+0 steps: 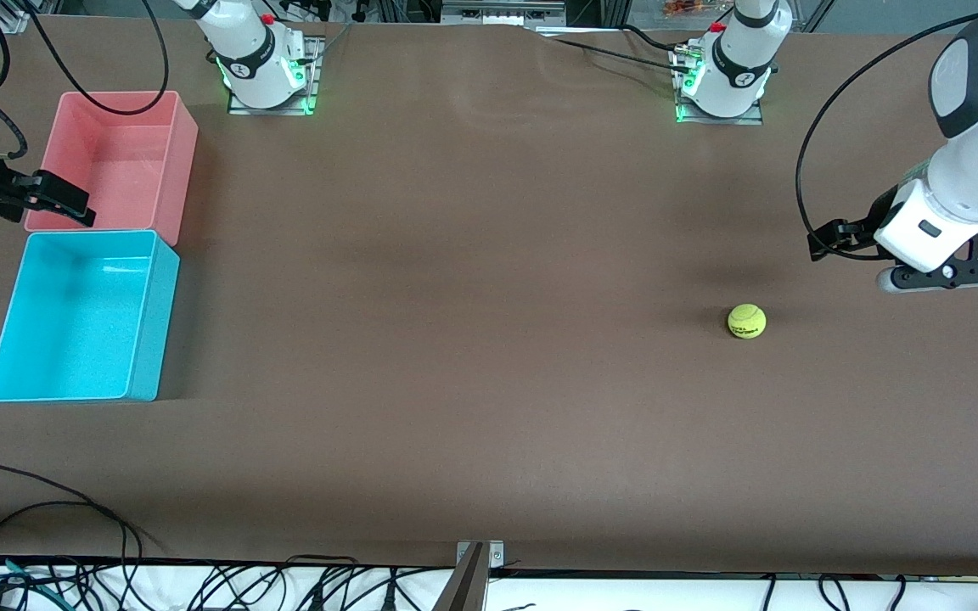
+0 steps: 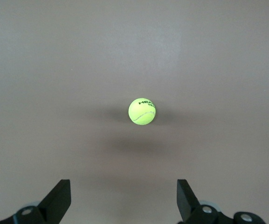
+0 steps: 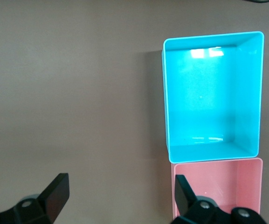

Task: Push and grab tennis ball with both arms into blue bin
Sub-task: 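Move the left gripper out toward the tennis ball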

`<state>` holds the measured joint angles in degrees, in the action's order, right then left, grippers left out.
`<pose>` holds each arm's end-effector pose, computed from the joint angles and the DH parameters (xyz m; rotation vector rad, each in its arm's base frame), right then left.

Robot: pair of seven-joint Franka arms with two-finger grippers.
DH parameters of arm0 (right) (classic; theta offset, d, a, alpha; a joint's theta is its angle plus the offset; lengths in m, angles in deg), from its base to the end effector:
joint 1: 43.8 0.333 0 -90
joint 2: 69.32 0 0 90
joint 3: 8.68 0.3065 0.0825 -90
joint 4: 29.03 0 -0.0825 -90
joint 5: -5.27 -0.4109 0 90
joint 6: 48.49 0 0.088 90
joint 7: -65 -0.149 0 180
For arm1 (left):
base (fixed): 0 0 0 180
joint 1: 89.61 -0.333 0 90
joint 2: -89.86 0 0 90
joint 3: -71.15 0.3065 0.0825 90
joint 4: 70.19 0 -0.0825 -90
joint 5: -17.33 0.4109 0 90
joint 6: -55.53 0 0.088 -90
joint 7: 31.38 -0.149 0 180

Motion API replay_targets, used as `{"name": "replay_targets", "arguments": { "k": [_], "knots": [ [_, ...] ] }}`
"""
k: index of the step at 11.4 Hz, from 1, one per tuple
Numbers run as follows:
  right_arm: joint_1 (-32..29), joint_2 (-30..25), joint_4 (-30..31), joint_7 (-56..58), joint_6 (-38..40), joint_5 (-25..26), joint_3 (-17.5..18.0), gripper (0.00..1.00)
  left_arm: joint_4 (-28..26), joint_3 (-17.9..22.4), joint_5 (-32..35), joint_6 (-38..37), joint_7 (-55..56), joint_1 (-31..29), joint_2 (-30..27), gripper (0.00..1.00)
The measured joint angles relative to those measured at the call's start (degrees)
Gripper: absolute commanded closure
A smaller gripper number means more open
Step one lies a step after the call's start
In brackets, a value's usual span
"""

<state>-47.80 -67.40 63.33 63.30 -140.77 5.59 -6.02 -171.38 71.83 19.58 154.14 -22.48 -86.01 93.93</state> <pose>0.5912 -0.0150 0.5362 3.1359 -0.0827 -0.0547 0.5918 -0.0250 0.4462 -3.0822 -0.1485 0.1721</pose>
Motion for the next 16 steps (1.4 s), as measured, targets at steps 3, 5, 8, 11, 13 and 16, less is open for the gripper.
{"name": "replay_targets", "arguments": {
  "k": [3,5,8,11,13,16],
  "knots": [
    [0.00,0.34,0.00,0.00,0.00,0.00,0.00,0.00,-1.34,-0.01,0.00,0.15,-0.09,0.00,0.57,0.00],
    [-0.01,0.49,0.00,0.24,-0.10,0.00,0.00,0.00,-1.51,-0.01,0.04,0.67,-4.20,0.00,0.60,0.00],
    [-0.04,0.50,0.00,0.51,-0.16,0.00,-0.04,0.00,-2.64,1.49,0.13,2.15,-16.16,-0.18,0.64,0.01],
    [-0.09,0.50,0.00,0.55,-0.16,0.00,-0.12,0.00,-4.09,2.05,0.49,4.25,-32.22,-0.93,0.70,0.28],
    [-0.09,0.50,0.00,0.57,-0.16,0.00,-0.13,0.00,-5.56,2.15,0.88,6.93,-44.94,-1.82,0.74,0.51],
    [-0.10,0.54,0.00,0.60,-0.16,0.00,-0.14,0.00,-8.45,2.24,0.89,12.10,-60.75,-3.84,0.80,0.54]
  ]
}}
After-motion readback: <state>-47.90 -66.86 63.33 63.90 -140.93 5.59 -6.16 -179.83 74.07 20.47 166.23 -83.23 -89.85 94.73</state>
